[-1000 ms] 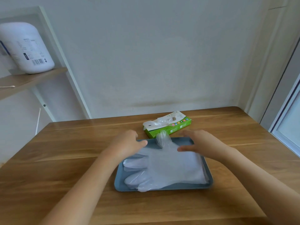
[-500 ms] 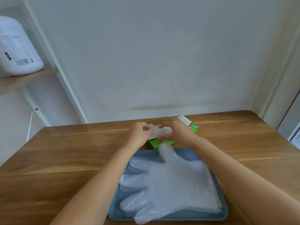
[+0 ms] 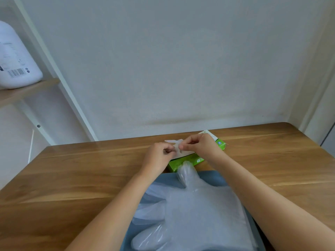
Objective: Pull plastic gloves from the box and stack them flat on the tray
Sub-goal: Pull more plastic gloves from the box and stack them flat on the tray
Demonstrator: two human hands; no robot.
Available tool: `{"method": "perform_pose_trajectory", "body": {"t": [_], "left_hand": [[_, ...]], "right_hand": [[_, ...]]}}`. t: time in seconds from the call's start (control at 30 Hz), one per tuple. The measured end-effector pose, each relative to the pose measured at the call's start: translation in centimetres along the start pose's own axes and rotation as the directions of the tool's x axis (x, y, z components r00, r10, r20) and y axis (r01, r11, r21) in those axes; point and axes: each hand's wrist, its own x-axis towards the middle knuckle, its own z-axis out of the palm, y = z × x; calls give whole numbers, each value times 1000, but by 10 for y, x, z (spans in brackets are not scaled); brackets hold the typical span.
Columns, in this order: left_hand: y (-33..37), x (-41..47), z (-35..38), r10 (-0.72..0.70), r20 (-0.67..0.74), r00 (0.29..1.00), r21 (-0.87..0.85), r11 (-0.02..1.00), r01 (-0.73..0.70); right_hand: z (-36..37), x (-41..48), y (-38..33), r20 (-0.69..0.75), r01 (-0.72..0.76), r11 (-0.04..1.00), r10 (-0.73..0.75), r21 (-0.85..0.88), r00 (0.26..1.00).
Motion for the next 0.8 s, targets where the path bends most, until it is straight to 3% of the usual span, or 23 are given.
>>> {"method": "perform_pose_trajectory", "body": {"t": [0.23,0.33,0.43,0.53,0.67,0.73,0.8], "left_hand": [[-6,-5,7,42,-28,999,53,998,-41],[-3,-3,2,-53,22,998,-134,989,56],[6,-4,-1,-76,46,996,-182,980,83],[13,-8,5,36,28,999,-3,999,-36],[10,-5,18,93,74,993,205,973,-106],[12,-2,20,123,75,990,256,957,-138],[14,0,21,159,107,981,270,945,-183]], "right_hand": [[-13,4,1,6,-183,943,189,279,982],[-12,5,2,3,-174,952,179,252,984],[-8,4,0,-28,-115,975,122,191,992],[-3,3,-2,-104,-48,996,56,74,993],[-1,1,-4,-218,79,971,-129,-227,967],[-2,2,-3,-283,106,922,-221,-372,933],[-4,2,-3,-343,107,916,-250,-387,905]]}}
